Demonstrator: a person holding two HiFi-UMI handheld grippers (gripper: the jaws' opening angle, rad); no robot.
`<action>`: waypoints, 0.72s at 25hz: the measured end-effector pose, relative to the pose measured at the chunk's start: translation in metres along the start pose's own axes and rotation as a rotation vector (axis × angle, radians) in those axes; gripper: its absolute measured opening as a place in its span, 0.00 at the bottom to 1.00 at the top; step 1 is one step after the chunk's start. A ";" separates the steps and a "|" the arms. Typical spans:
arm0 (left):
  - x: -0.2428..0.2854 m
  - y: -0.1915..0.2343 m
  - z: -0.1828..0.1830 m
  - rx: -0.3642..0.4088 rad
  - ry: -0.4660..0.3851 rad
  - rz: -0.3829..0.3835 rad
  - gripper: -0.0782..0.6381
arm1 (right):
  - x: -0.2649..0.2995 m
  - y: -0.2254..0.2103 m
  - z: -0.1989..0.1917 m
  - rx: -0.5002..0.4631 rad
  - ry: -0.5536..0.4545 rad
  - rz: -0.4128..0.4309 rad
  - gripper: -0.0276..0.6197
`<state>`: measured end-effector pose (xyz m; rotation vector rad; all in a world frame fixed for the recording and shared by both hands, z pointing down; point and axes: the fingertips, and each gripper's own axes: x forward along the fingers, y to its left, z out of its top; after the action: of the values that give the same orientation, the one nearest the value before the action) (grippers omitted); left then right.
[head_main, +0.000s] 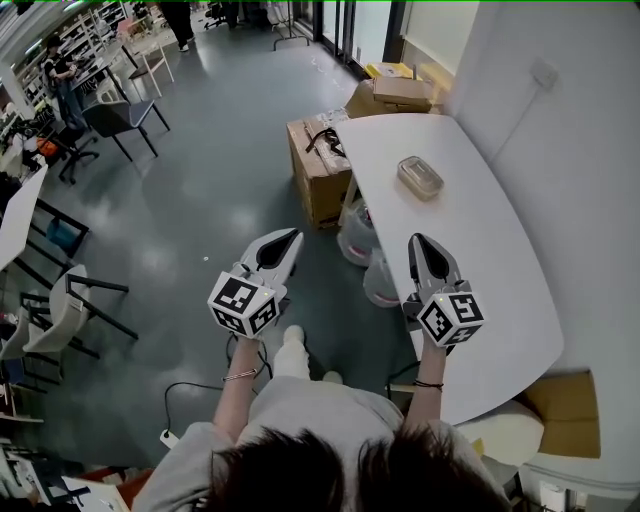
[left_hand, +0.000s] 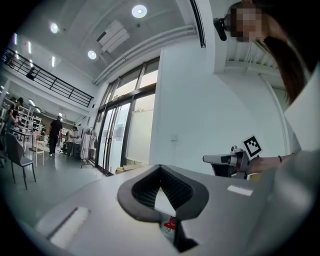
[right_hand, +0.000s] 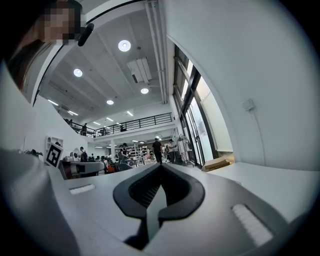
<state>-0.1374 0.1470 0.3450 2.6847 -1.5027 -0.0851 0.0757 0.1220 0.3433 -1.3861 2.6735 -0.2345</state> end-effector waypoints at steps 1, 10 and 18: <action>0.005 0.003 -0.002 -0.005 0.003 -0.010 0.10 | 0.004 -0.003 -0.001 0.005 -0.005 -0.008 0.06; 0.059 0.052 -0.008 -0.019 0.029 -0.121 0.10 | 0.054 -0.028 -0.004 0.010 -0.031 -0.130 0.06; 0.106 0.094 -0.010 -0.036 0.051 -0.214 0.10 | 0.097 -0.035 -0.012 0.019 -0.029 -0.215 0.06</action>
<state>-0.1609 0.0081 0.3608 2.7862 -1.1841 -0.0538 0.0463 0.0236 0.3588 -1.6582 2.4913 -0.2568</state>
